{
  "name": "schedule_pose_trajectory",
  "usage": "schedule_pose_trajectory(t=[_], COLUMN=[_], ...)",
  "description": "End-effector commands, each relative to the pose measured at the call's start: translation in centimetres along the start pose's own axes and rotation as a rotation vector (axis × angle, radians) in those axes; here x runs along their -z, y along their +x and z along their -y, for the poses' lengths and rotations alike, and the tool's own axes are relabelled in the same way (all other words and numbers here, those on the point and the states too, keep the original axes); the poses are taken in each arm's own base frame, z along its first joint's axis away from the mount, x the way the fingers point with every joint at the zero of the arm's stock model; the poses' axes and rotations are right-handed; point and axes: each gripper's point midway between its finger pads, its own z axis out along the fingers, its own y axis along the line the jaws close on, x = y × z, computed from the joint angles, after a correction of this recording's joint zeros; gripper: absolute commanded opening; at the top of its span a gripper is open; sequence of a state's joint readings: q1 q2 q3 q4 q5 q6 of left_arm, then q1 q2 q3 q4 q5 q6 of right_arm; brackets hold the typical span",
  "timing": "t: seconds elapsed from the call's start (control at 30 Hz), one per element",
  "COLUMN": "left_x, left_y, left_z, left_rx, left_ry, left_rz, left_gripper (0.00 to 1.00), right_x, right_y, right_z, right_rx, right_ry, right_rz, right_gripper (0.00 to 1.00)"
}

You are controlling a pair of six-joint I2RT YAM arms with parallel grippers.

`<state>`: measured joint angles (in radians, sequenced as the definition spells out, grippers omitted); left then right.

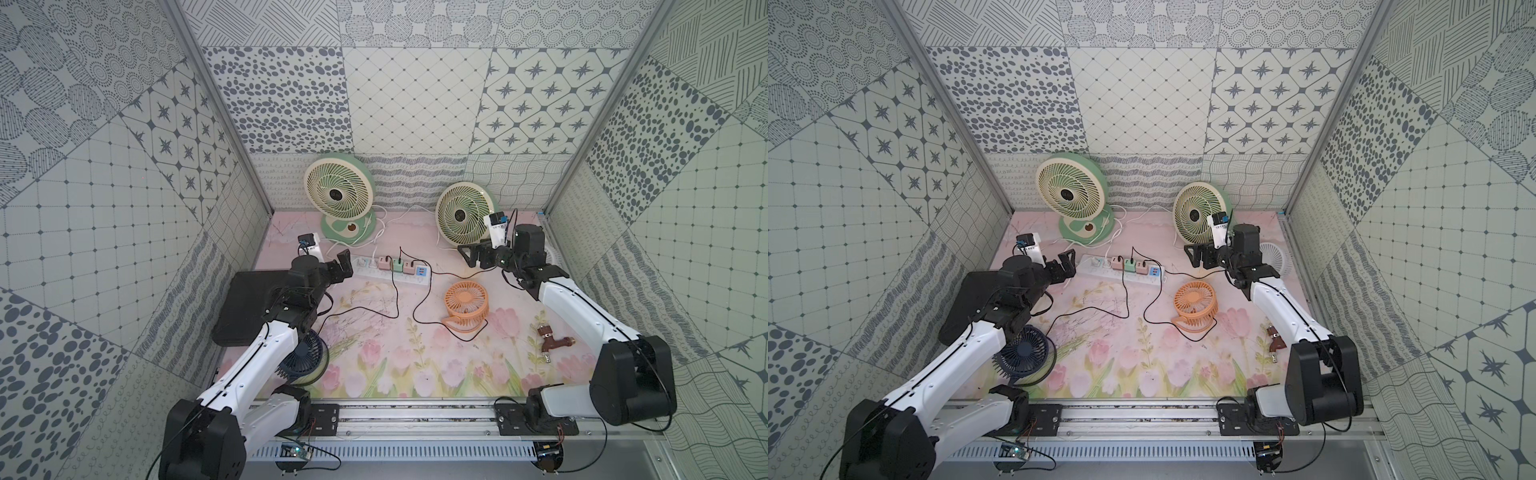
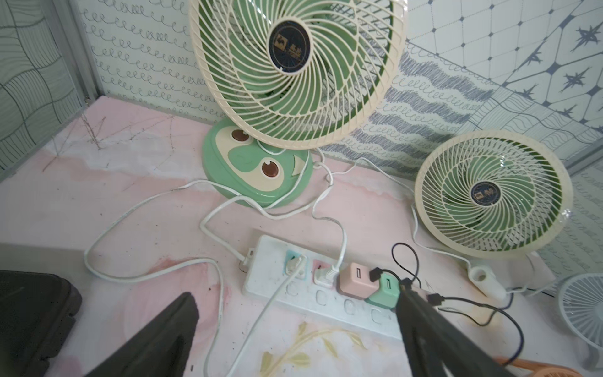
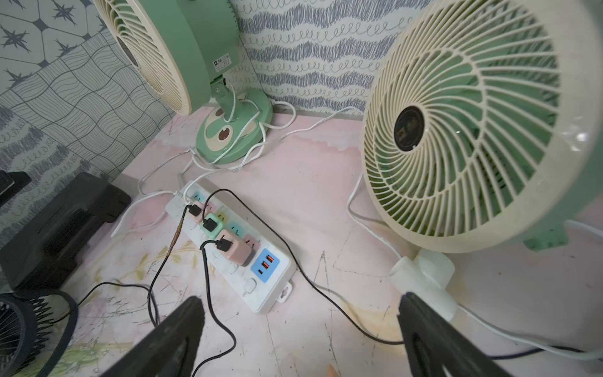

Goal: Unplug the desk fan from the power strip
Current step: Adjust the socket at the center of the board.

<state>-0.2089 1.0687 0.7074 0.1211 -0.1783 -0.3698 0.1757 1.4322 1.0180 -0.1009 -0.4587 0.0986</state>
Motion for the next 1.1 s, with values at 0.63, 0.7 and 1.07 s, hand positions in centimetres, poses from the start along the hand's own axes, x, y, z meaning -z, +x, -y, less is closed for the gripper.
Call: schedule_pose_trajectory(t=[0.63, 0.7, 1.07], left_x=[2.1, 2.1, 2.5], left_y=[11.2, 11.3, 12.4], left_z=[6.1, 6.0, 5.2], left_rx=[0.335, 0.337, 0.344], left_ry=[0.209, 0.203, 0.176], left_rz=[-0.545, -0.549, -0.564], left_gripper=[0.89, 0.89, 0.88], right_x=[-6.8, -7.6, -12.6], right_y=[4.5, 5.3, 7.7], right_z=[-2.4, -2.9, -3.0], right_rx=[0.168, 0.162, 0.163], right_ry=[-0.331, -0.35, -0.343], right_rz=[-0.466, -0.5, -0.586], right_gripper=[0.74, 0.71, 0.67])
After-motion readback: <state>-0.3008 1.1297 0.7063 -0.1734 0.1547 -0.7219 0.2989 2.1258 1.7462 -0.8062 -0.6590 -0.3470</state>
